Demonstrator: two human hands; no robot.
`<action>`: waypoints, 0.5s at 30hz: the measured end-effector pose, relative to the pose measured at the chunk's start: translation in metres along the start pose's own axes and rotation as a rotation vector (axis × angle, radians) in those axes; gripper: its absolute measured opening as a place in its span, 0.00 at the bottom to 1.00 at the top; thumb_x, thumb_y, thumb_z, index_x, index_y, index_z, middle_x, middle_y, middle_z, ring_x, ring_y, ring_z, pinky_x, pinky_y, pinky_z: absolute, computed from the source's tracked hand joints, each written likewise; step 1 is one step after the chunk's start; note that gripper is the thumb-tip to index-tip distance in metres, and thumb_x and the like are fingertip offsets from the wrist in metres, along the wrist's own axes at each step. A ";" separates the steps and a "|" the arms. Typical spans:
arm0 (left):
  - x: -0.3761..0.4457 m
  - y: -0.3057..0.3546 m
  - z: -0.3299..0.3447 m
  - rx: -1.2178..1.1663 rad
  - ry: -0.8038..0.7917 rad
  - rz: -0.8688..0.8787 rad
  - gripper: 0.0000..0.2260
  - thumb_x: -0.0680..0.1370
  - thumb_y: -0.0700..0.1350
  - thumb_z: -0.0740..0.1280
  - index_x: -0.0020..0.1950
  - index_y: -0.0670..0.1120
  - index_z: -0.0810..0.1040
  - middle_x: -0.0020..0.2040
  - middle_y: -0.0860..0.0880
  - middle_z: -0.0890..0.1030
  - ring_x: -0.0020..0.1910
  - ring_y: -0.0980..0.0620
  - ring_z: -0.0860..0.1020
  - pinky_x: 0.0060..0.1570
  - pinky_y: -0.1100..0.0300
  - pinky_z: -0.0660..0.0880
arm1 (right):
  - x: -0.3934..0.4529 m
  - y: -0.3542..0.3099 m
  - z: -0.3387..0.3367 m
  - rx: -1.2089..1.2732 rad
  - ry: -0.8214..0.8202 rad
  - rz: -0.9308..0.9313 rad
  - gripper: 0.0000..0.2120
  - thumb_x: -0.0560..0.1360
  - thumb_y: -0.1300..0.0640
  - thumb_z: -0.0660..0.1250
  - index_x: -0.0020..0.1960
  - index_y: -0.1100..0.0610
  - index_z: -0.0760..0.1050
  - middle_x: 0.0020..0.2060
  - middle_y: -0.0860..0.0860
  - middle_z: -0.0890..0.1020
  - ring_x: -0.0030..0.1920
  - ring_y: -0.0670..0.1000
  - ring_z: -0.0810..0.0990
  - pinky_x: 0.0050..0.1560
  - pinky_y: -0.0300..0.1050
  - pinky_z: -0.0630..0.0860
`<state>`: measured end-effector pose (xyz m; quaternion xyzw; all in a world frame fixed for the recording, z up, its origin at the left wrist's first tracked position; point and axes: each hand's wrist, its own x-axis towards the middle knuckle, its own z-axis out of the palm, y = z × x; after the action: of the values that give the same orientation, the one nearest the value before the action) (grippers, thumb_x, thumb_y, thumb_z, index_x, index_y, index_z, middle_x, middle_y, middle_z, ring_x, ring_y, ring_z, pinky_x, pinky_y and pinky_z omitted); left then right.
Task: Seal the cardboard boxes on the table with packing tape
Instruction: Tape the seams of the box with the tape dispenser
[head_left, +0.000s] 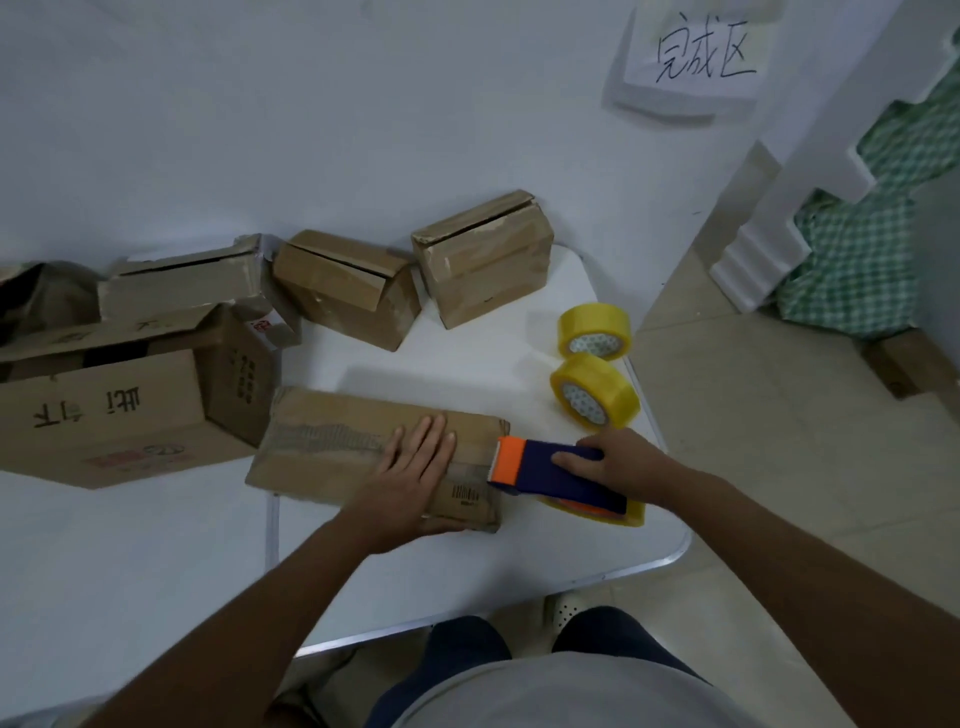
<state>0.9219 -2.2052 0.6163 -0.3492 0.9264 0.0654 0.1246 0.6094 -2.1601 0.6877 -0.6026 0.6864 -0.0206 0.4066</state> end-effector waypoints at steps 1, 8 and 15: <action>0.000 -0.014 -0.004 0.029 0.002 0.048 0.47 0.76 0.75 0.48 0.80 0.39 0.52 0.81 0.38 0.50 0.80 0.39 0.50 0.74 0.41 0.50 | -0.001 -0.002 0.010 0.013 0.008 -0.013 0.24 0.78 0.39 0.63 0.41 0.59 0.79 0.31 0.52 0.78 0.31 0.48 0.75 0.32 0.38 0.65; -0.016 -0.036 -0.013 -0.179 -0.038 -0.032 0.41 0.77 0.67 0.51 0.81 0.44 0.42 0.81 0.44 0.40 0.80 0.46 0.40 0.78 0.45 0.50 | -0.002 -0.023 0.068 0.226 0.088 -0.002 0.24 0.80 0.42 0.60 0.44 0.64 0.76 0.34 0.55 0.80 0.32 0.49 0.77 0.31 0.36 0.67; -0.014 0.023 0.009 -0.285 0.063 -0.205 0.47 0.76 0.72 0.55 0.81 0.46 0.38 0.80 0.44 0.34 0.78 0.47 0.31 0.75 0.47 0.36 | -0.005 -0.025 0.063 0.222 0.057 -0.026 0.25 0.78 0.38 0.60 0.43 0.61 0.74 0.33 0.51 0.78 0.32 0.46 0.75 0.29 0.33 0.67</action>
<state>0.9182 -2.1773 0.6125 -0.4579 0.8708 0.1720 0.0506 0.6663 -2.1340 0.6618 -0.5620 0.6831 -0.1189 0.4510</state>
